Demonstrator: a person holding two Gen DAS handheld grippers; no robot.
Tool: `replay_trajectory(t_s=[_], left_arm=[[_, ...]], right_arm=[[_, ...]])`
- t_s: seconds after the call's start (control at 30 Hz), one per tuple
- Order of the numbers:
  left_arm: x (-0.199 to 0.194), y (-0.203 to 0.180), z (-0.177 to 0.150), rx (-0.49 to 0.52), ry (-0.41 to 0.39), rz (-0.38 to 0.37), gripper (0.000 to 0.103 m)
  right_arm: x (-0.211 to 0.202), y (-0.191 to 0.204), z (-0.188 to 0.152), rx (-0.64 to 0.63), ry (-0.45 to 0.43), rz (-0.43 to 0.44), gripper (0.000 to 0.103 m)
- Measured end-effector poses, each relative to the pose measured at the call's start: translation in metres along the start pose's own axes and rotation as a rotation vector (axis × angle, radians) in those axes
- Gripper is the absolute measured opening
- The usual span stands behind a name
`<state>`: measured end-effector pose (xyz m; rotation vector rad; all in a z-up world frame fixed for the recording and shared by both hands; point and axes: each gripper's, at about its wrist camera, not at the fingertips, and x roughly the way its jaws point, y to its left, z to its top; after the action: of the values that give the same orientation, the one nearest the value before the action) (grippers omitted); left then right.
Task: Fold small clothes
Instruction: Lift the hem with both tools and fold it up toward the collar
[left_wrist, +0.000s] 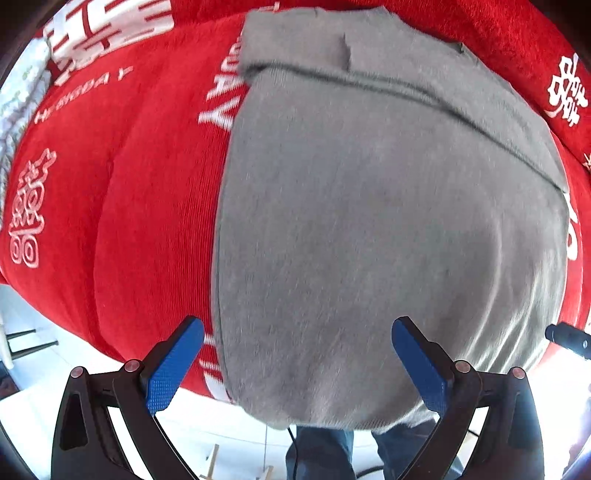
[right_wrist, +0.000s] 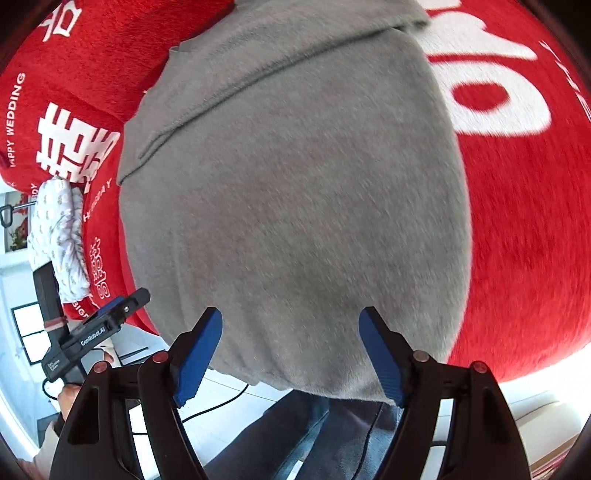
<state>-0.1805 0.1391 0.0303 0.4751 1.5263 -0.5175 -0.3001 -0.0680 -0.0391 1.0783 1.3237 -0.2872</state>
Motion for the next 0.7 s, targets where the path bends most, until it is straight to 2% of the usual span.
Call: replay_trajectory(t_s=[0.27,0.43,0.57,0.7], left_arm=[[0.025,0.027,-0.043,0.005,0.071,-0.033,0.102],[0.048,0.031,-0.066,-0.009,0.136,-0.101,0.102],[0.072,0.031,-0.077,-0.012,0.181,-0.133,0.102],[0.077,0.022,-0.089,-0.013,0.175,-0.162,0.102]], right_arm=[[0.010,-0.034,-0.038,0.027,0.063,-0.004,0.080],[0.029,-0.053,-0.066,0.015,0.111,-0.019,0.080],[0.050,-0.067,-0.076,0.018,0.129,-0.070,0.080],[0.067,-0.073,-0.076,0.022,0.134,-0.049,0.080]])
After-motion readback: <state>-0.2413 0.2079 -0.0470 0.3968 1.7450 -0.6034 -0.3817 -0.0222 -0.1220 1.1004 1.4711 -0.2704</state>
